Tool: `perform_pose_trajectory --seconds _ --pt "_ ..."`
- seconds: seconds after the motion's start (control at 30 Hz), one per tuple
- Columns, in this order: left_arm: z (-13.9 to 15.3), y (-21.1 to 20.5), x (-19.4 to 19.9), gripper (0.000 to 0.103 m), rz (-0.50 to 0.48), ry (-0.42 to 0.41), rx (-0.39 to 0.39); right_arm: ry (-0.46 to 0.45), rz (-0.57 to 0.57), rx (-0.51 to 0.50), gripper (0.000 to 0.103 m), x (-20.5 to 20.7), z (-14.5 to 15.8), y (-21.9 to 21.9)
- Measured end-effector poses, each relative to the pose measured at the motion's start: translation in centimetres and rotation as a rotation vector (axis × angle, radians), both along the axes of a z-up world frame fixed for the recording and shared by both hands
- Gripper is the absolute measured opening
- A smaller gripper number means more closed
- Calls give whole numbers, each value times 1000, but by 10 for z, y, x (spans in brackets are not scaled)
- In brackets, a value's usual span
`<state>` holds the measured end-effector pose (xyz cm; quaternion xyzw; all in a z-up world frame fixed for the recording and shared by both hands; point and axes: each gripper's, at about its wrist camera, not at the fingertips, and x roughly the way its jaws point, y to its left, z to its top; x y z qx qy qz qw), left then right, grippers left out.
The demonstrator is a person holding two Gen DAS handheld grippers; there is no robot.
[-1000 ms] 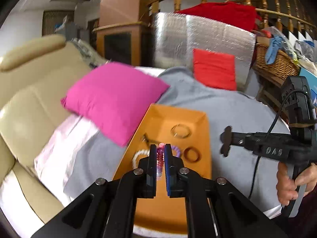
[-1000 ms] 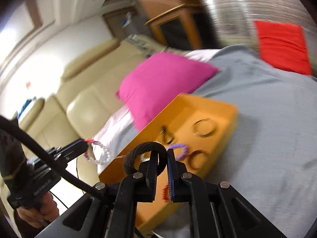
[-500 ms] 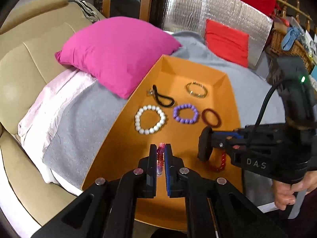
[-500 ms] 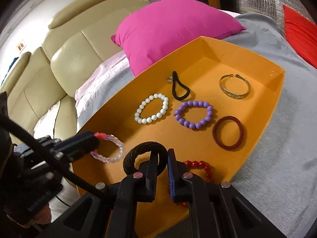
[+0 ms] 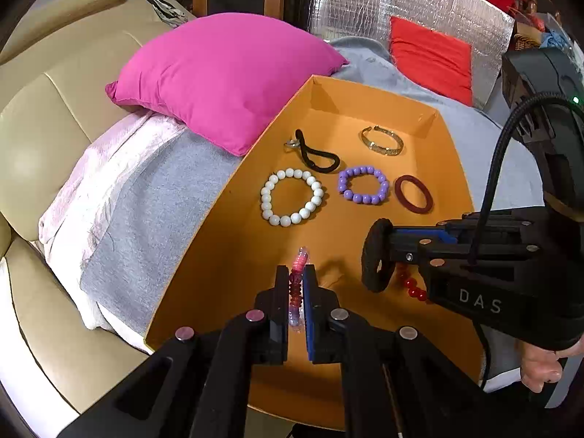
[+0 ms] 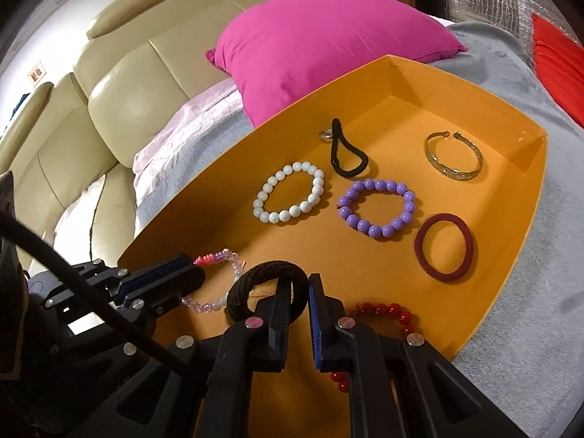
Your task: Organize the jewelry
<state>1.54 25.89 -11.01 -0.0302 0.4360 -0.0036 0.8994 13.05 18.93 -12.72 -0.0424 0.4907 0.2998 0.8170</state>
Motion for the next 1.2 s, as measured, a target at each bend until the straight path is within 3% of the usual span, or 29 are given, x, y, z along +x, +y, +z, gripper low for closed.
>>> perform_pose_trajectory --seconds 0.23,0.3,0.33,0.4,0.47,0.7,0.83,0.93,1.2 --pt "-3 2 2 7 38 8 47 27 -28 16 20 6 -3 -4" --pt "0 0 1 12 38 -2 77 24 -37 32 24 7 0 -8" --pt "2 -1 1 17 36 -10 88 20 -45 43 25 7 2 -11" --pt "6 -2 0 53 53 -26 111 13 -57 66 25 7 7 -17" --pt "15 -4 -3 63 81 -67 143 -9 -68 80 25 7 14 -23" --pt "51 -17 -11 70 144 -139 256 -93 -117 108 25 0 43 -53" --pt "76 -28 -20 87 211 -177 348 -169 -152 103 25 -8 65 -75" --pt "92 -42 -32 87 216 -228 425 -220 -178 97 25 -23 80 -96" --pt "135 -70 -70 87 198 -328 402 -279 -273 126 26 -81 108 -161"
